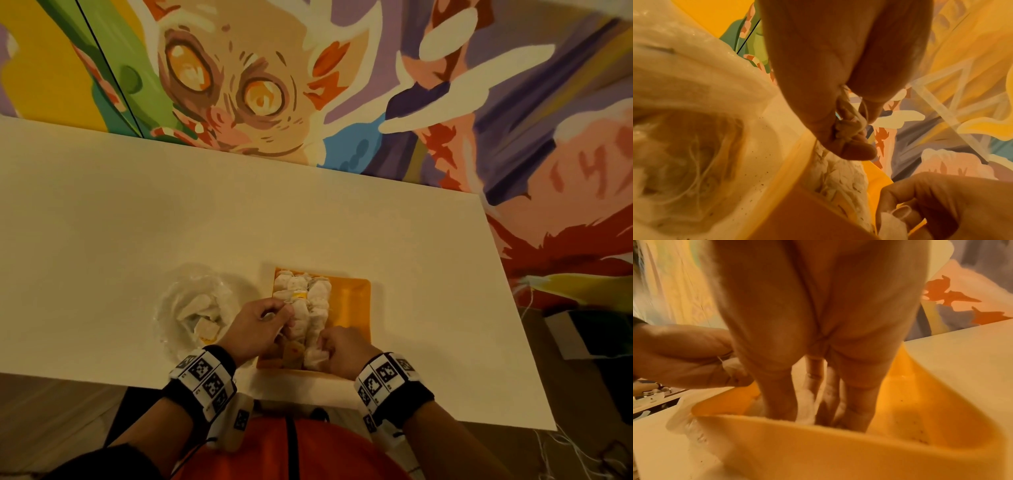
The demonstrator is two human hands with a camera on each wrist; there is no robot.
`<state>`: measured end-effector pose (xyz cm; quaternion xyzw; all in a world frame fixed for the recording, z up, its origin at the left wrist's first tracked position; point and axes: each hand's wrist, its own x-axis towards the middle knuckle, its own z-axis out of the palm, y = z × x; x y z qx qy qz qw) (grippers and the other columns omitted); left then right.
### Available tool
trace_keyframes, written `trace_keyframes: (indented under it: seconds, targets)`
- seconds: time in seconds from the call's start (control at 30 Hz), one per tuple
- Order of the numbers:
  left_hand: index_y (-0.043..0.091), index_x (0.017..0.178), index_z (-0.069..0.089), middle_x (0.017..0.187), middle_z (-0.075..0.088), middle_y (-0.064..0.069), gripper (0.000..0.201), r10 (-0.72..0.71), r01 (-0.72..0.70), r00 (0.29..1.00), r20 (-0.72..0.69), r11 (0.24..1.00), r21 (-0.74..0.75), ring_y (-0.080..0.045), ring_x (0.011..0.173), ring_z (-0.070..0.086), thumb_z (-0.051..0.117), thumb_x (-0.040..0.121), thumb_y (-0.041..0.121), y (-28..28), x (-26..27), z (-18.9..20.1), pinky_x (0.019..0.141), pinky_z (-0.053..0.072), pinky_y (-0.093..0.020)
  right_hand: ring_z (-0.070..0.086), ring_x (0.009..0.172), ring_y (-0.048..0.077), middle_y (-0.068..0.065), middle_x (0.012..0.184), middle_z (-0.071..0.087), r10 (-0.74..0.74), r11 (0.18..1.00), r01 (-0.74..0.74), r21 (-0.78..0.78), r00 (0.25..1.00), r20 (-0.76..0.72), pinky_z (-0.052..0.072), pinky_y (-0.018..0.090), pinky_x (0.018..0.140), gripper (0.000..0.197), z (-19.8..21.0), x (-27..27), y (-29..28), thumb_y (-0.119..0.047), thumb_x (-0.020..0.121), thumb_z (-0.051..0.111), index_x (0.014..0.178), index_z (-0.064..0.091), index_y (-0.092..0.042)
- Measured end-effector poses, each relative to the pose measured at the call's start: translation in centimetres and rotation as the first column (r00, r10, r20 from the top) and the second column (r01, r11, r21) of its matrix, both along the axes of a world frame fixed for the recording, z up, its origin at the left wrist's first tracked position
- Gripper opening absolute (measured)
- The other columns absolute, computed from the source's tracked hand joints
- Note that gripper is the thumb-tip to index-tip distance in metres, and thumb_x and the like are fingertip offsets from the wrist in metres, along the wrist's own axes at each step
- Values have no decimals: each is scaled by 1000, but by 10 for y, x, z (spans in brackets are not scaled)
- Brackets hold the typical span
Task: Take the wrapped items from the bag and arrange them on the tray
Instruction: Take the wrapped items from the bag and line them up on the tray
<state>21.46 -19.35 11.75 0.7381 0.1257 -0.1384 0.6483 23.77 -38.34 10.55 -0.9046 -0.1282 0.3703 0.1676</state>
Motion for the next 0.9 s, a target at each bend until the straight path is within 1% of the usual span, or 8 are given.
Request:
trace_keyframes:
  seconds: [0.1,0.23,0.3,0.4,0.47,0.6,0.73,0.9]
  targets:
    - [-2,85,67,82,68,-14,28,11,-11,1000,-11,1000,-18,-18,67,66,54,98,19,0,-1,1,61,56,-34,60,95,19,1,101,63,-86,996,86,-13,996,33,50,27,75,43,-12,1,1,-34,71,81,104,60,-17]
    - [-2,84,67,81,68,-13,29,10,-10,1000,-9,1000,-13,-16,66,66,54,98,20,1,-1,1,61,57,-32,60,87,20,1,92,63,-127,991,129,-30,991,42,41,19,58,18,-14,5,3,-21,76,74,80,57,-20]
    - [-2,84,67,77,68,-12,29,2,-2,1000,-1,1000,-9,-15,65,66,54,98,21,1,-2,1,62,56,-31,57,80,16,-4,84,58,-166,986,168,-19,984,69,35,16,52,25,-13,3,5,-17,78,71,69,49,-25]
    - [0,83,67,74,69,-9,30,-13,13,1000,5,1000,11,-15,64,65,53,98,22,1,-2,1,64,55,-32,47,65,7,-9,73,49,-196,981,195,22,978,75,41,17,53,32,-12,0,9,-19,80,72,68,43,-26]
    - [0,83,67,73,68,-8,30,-8,8,1000,2,1000,-4,-16,64,65,53,98,22,2,-2,0,65,56,-34,42,62,4,-10,70,45,-207,977,203,67,976,63,36,14,53,37,-7,-1,12,-21,82,73,67,40,-26]
    - [0,84,67,74,68,-9,30,0,0,1000,-7,1000,-10,-17,64,65,53,98,23,1,-3,-1,64,56,-32,51,75,13,-5,79,52,-292,954,290,79,956,24,45,26,60,33,-8,-2,12,-19,74,78,72,45,-22]
    - [1,86,68,78,69,-11,29,26,-27,999,-32,999,-26,-19,67,66,53,99,23,2,-3,-1,63,57,-31,67,70,25,8,81,67,-443,886,438,149,897,-4,59,36,57,26,-14,2,15,-12,68,85,72,59,-16]
    - [-2,87,67,82,69,-16,32,18,-19,999,-37,999,-29,-19,67,65,52,99,23,1,-2,0,63,56,-30,69,70,21,8,81,71,-468,870,464,166,884,-18,56,26,55,19,-15,3,15,-9,70,83,73,64,-14]
